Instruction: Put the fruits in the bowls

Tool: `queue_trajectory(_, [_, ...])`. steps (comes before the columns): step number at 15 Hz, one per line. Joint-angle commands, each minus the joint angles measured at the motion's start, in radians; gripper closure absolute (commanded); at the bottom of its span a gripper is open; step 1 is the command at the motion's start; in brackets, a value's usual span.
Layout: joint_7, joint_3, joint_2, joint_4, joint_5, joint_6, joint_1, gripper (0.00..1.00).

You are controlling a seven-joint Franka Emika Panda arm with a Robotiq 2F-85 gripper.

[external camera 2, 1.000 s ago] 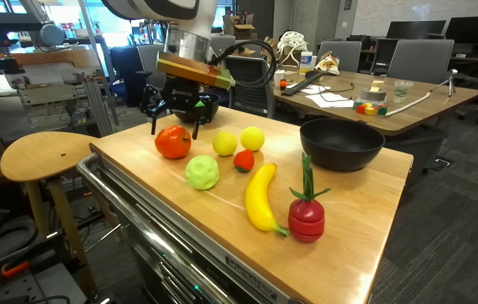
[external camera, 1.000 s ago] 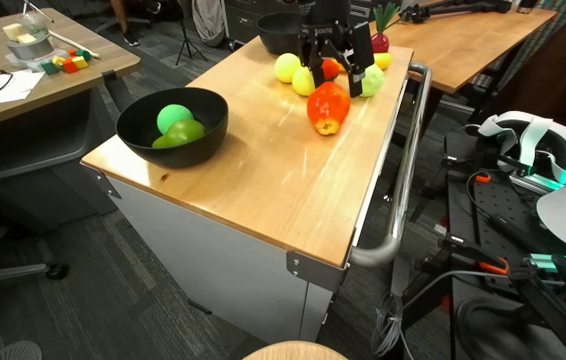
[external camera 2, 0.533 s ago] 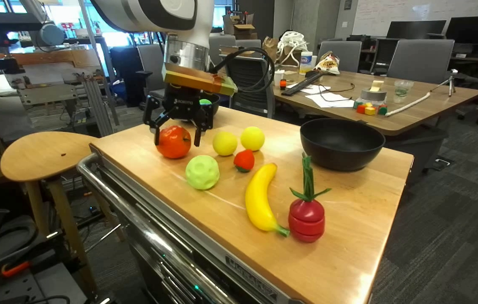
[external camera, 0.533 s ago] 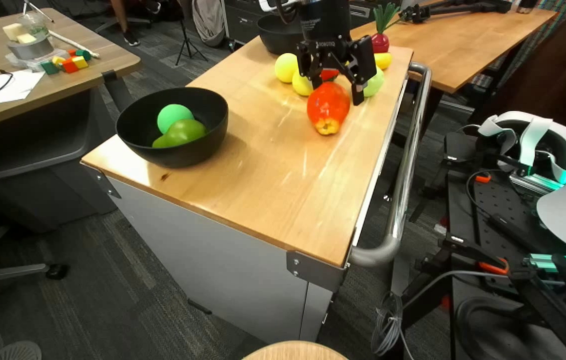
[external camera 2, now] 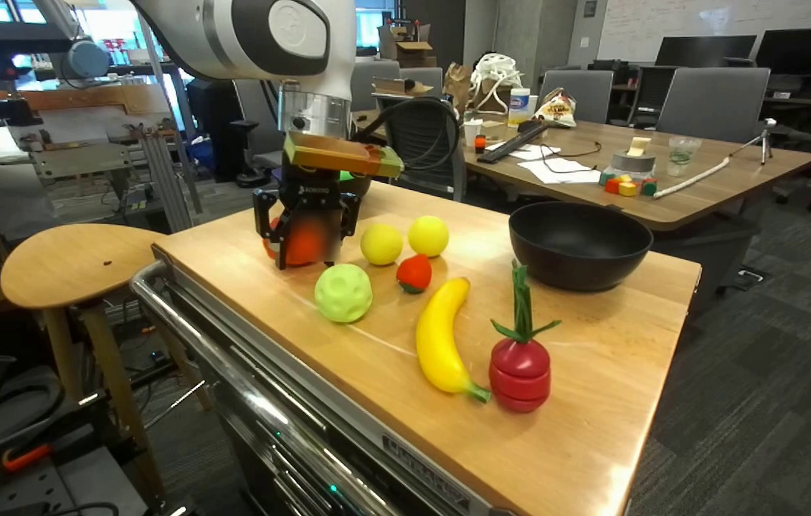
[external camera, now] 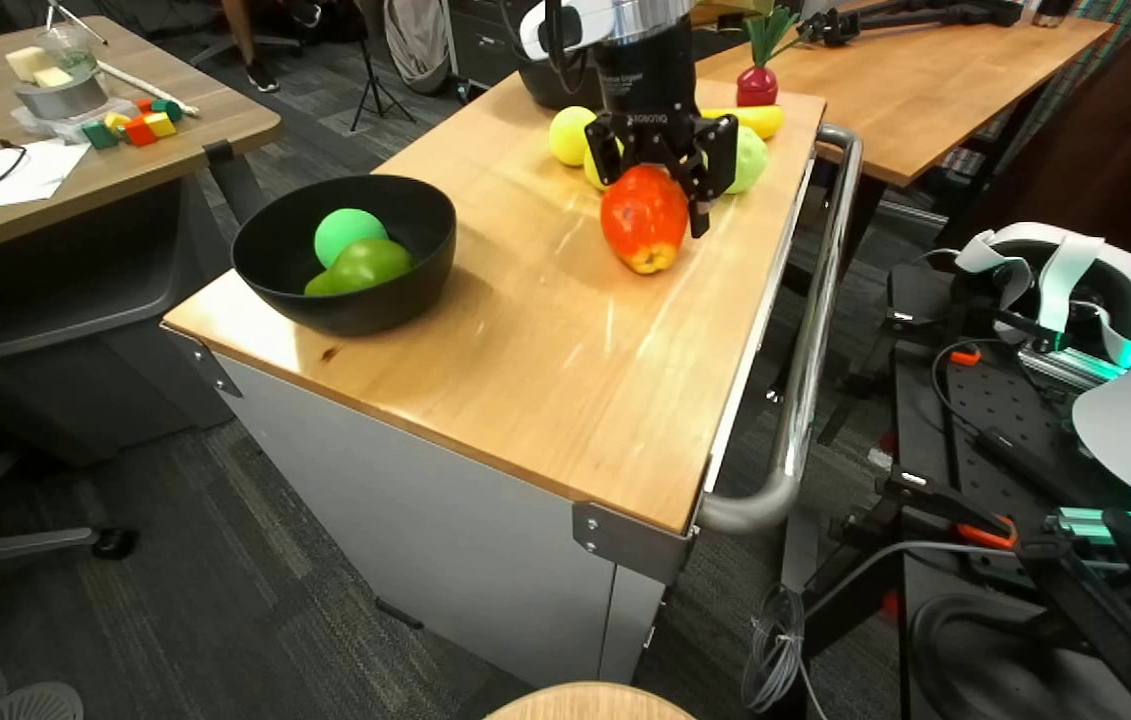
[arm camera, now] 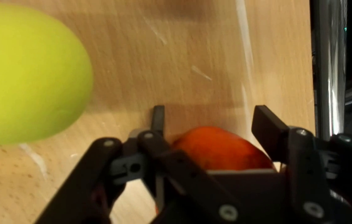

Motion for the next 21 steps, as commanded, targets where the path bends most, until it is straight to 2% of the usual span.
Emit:
queue_trajectory(1, [-0.061, 0.019, -0.022, -0.023, 0.03, 0.036, 0.008, 0.05])
queue_trajectory(2, [-0.07, 0.024, -0.022, -0.025, 0.03, 0.046, 0.01, 0.0])
queue_trajectory(6, [-0.088, 0.043, -0.027, -0.022, 0.045, 0.057, 0.017, 0.0])
queue_trajectory(16, [-0.139, 0.09, -0.051, -0.013, 0.256, -0.007, 0.037, 0.0])
queue_trajectory(17, [-0.142, 0.091, -0.054, -0.013, 0.269, -0.012, 0.04, 0.1])
queue_trajectory(18, [-0.142, 0.089, -0.057, -0.016, 0.274, -0.009, 0.043, 0.25])
queue_trajectory(19, [-0.136, 0.086, -0.059, -0.017, 0.271, -0.01, 0.046, 0.33])
queue_trajectory(21, [-0.133, 0.082, -0.062, -0.015, 0.26, 0.002, 0.048, 0.33])
